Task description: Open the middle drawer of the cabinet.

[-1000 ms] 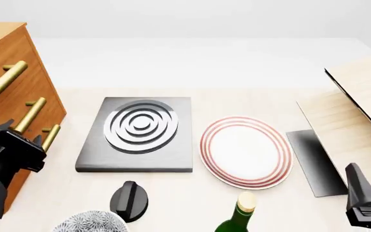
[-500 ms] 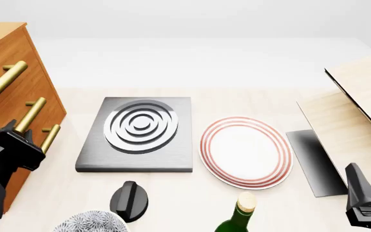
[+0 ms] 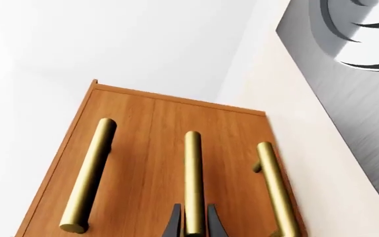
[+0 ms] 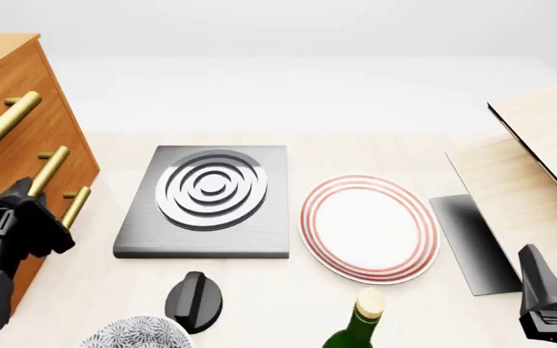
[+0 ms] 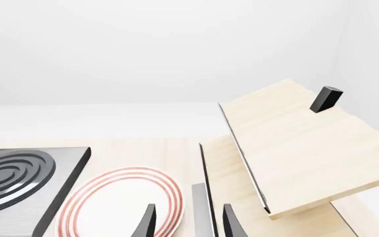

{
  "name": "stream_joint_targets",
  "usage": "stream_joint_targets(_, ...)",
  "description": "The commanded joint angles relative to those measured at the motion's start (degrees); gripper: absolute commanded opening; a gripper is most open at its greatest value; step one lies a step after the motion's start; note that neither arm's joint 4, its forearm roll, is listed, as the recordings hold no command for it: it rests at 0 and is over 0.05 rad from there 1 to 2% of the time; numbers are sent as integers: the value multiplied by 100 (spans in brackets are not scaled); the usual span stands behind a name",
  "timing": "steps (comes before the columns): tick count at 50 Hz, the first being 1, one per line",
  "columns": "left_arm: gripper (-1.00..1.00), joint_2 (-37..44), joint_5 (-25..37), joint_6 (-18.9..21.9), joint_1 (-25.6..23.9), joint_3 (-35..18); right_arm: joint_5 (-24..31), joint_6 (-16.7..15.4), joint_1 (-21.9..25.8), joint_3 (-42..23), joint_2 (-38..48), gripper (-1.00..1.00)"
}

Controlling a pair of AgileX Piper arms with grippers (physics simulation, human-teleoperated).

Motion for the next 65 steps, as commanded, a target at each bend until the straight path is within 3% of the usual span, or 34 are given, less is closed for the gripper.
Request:
stream_joint_targets(1, -100, 141, -348, 577, 110, -652, 50, 5, 44, 1, -47, 100)
stream_joint_targets(8, -100, 423, -348, 679, 31, -818, 47, 3, 46, 1, -46, 100)
stream_joint_targets(20, -100, 216, -348, 879, -237, -685, 46, 8, 44, 1, -43, 100)
stream_joint_targets(38, -100, -715, -348, 944, -1017, 91, 44, 7, 44, 1, -39, 100)
stream_joint_targets(65, -100, -272, -348, 937, -1541, -200, 31, 6, 43, 1, -27, 100)
